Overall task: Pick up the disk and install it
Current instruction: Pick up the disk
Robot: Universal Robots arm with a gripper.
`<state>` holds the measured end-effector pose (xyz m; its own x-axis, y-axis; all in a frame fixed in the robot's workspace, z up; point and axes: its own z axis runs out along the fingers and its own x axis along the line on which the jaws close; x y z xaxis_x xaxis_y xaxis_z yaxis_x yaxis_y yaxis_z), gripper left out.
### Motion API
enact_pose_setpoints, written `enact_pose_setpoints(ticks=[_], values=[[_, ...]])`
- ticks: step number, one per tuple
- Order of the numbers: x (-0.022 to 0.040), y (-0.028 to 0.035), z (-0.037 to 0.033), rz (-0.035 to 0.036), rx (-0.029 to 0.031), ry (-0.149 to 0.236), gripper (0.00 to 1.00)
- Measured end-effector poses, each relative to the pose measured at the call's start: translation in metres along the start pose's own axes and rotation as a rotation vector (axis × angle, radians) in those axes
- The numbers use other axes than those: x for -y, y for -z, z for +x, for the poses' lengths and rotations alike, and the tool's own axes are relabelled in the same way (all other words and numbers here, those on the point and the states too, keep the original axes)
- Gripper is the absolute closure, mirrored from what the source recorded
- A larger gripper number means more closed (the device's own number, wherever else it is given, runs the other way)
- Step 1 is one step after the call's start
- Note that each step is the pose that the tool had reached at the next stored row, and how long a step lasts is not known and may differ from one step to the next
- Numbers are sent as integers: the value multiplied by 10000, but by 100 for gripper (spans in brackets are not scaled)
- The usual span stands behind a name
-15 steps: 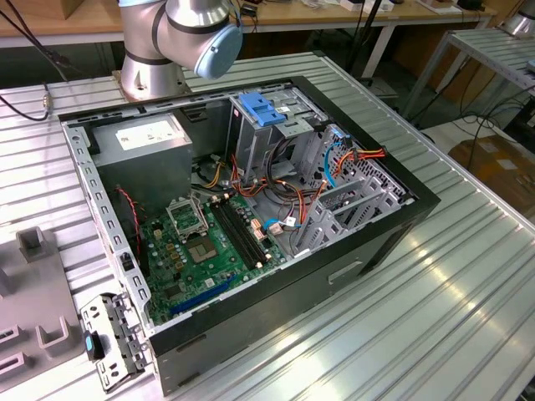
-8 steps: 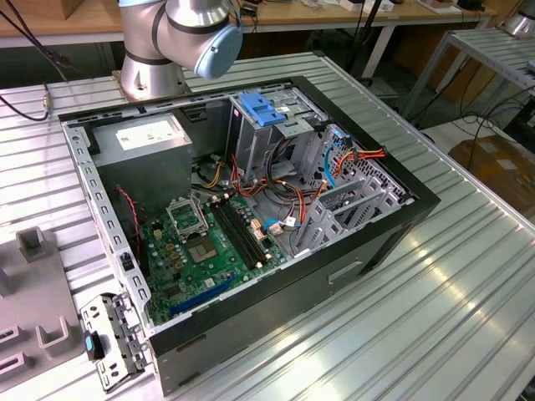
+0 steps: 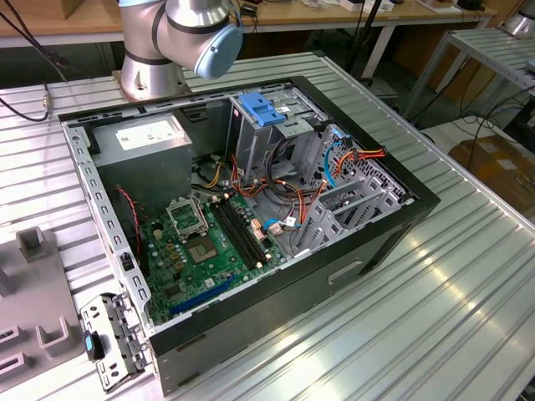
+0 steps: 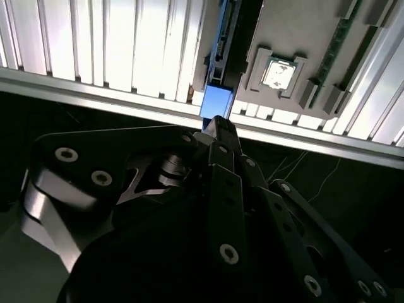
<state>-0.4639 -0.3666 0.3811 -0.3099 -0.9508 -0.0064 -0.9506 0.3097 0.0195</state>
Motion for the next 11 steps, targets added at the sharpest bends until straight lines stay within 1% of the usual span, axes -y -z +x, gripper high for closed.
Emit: enact_pose_setpoints(ticks=[1,2,3,5,6,7,11], values=[[0,-5,0,28,6,154,89],[1,-12,0,61,10,453,89],[0,-21,0,76,10,807,89],[1,-34,0,86,8,1188,89],[1,-49,0,86,4,1472,89],[1,-61,0,86,2,1650,89],[-8,-114,6,86,-2,1984,89]])
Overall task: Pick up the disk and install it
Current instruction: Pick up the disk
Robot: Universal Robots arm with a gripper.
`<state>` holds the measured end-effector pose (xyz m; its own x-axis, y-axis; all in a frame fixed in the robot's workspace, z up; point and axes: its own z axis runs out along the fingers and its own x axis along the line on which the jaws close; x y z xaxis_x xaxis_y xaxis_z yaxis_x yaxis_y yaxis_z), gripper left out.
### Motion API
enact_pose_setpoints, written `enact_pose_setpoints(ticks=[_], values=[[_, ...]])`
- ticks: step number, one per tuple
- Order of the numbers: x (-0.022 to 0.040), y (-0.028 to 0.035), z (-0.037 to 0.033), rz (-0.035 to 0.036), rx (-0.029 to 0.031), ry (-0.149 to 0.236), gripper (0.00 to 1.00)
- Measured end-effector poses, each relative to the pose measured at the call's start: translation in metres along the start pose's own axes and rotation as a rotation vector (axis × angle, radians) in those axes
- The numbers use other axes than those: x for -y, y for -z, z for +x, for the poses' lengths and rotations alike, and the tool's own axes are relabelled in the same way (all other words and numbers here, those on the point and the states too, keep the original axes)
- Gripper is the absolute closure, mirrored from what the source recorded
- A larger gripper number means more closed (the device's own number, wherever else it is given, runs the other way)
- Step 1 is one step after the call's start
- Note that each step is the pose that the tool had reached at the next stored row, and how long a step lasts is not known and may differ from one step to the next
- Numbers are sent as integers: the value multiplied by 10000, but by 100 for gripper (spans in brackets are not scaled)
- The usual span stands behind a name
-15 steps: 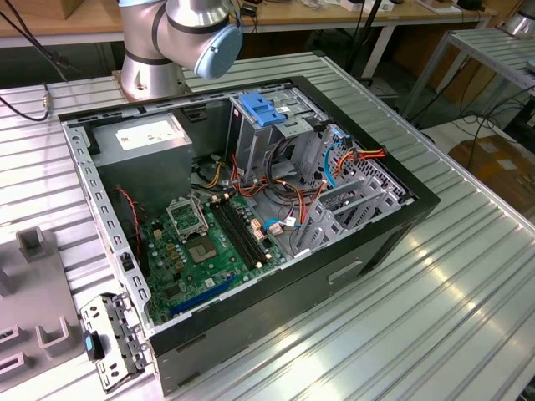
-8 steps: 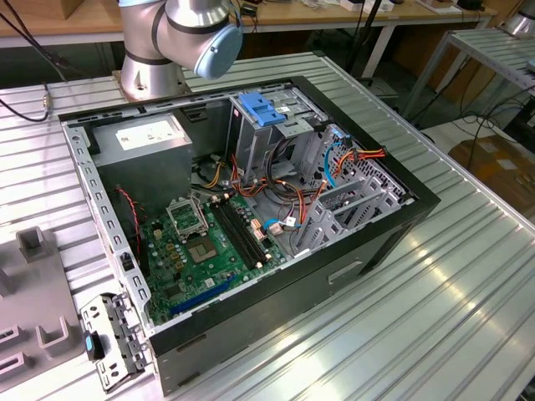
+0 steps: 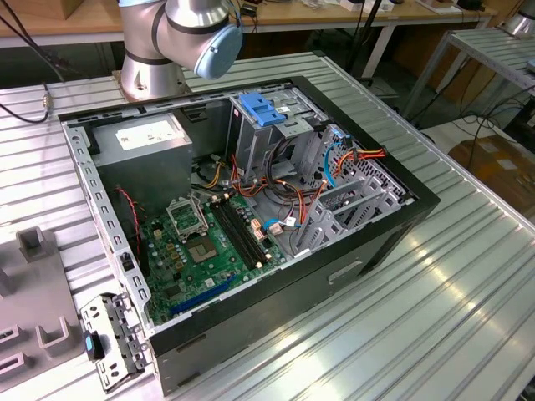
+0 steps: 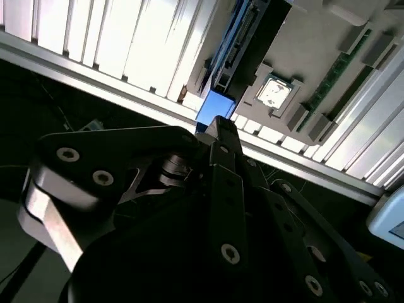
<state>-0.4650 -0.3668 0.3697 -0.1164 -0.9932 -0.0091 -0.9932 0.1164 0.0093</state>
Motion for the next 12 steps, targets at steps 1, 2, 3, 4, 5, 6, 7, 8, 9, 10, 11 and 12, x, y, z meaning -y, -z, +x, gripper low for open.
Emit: enact_pose_setpoints(ticks=[1,2,3,4,5,6,7,8,9,10,11,12], values=[[-2,-10,1,1,-1,51,89],[-2,-21,1,4,-1,82,89],[-2,-34,1,15,1,99,89],[-5,-56,3,37,3,108,89],[-10,-76,6,51,5,110,83],[-15,-93,6,53,5,109,71],[-17,-111,7,53,5,109,71],[-21,-150,9,53,5,110,58],[-21,-176,9,54,5,110,52],[-21,-194,9,54,5,110,52],[-21,-234,9,53,5,109,46],[-21,-250,10,53,4,108,46]])
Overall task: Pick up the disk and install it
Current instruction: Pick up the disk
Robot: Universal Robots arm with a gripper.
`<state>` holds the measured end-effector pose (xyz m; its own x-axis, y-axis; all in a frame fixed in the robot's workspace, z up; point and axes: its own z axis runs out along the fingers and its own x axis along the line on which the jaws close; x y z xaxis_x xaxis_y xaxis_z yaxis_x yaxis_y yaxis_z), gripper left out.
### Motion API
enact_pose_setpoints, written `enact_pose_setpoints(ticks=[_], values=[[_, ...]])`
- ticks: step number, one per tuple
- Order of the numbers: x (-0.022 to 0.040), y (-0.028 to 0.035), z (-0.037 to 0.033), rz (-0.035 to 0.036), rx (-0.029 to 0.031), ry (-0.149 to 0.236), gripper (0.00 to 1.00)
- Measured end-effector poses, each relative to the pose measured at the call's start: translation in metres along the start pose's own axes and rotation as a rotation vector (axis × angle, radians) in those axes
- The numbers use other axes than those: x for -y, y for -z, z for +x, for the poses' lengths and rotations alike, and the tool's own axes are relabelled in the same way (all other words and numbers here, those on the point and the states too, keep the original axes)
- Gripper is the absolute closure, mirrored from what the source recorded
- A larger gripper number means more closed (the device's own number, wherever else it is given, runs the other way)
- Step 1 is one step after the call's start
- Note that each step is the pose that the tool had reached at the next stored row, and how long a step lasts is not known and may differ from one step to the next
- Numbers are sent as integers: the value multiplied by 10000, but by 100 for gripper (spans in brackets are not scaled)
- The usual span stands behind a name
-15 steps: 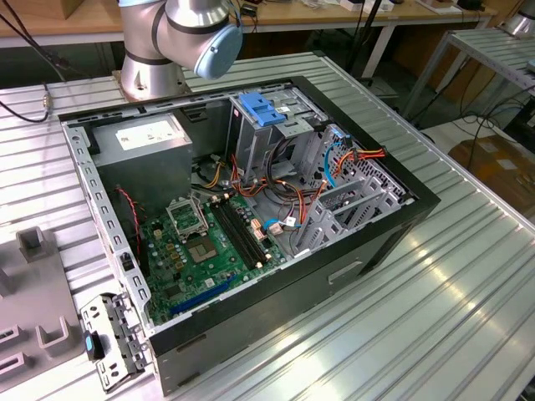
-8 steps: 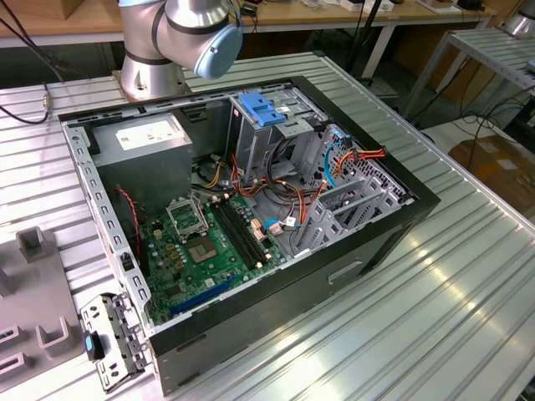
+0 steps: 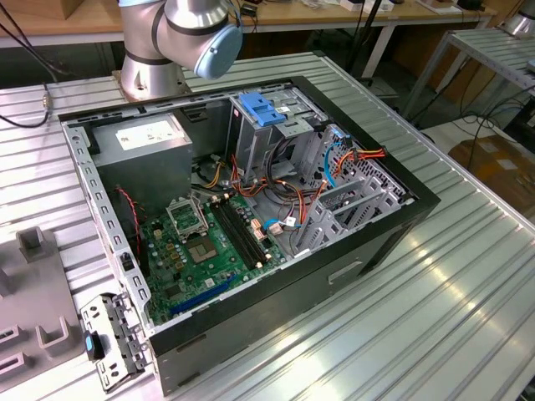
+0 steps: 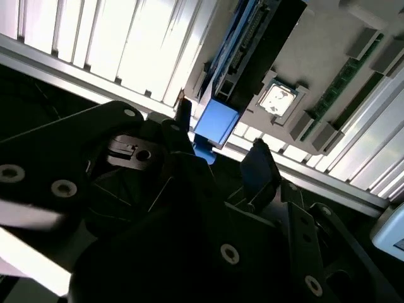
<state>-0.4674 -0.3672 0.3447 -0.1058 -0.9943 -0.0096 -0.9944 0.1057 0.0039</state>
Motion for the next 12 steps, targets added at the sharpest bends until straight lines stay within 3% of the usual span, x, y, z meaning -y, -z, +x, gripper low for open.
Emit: enact_pose_setpoints(ticks=[1,5,12], values=[[0,-22,0,0,0,-1,40],[1,-124,1,1,1,3,40],[-20,-281,13,-3,6,340,40]])
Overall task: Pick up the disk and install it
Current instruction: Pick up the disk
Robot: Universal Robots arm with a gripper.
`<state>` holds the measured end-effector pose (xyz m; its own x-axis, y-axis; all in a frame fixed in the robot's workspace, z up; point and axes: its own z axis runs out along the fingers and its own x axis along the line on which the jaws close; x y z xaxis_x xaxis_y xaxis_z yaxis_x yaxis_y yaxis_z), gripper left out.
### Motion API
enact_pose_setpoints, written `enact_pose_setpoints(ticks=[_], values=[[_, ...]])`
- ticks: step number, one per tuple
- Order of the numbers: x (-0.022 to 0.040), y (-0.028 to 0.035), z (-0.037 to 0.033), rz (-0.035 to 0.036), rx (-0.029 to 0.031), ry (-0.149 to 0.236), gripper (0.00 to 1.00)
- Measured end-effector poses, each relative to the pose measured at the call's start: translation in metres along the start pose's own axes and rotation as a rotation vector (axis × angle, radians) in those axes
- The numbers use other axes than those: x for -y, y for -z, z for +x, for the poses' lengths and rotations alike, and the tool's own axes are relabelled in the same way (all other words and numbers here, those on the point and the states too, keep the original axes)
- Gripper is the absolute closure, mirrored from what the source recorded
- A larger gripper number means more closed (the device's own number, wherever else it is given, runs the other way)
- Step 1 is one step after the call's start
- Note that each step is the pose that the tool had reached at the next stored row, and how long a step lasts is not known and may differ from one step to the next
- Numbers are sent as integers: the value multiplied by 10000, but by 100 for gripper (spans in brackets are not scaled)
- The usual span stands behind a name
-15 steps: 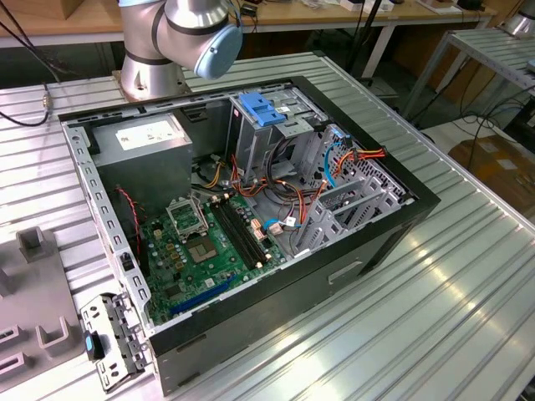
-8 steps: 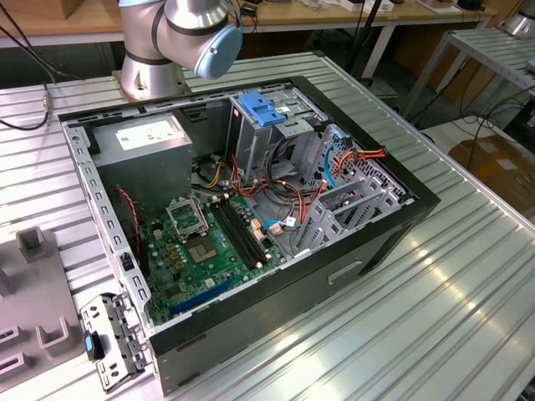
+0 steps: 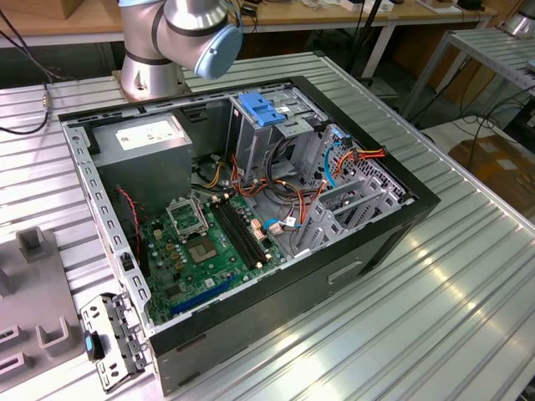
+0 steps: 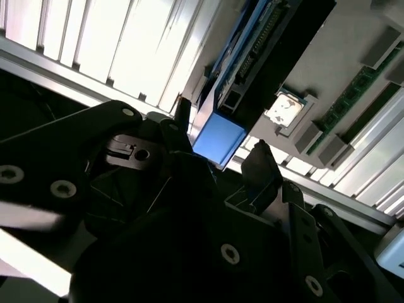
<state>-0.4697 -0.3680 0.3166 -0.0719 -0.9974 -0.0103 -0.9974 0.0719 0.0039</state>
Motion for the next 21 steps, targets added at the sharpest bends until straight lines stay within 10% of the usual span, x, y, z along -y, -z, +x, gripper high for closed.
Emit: enact_pose_setpoints(ticks=[12,21], values=[[0,-21,0,15,-6,1,57],[1,-205,2,15,-7,-81,57]])
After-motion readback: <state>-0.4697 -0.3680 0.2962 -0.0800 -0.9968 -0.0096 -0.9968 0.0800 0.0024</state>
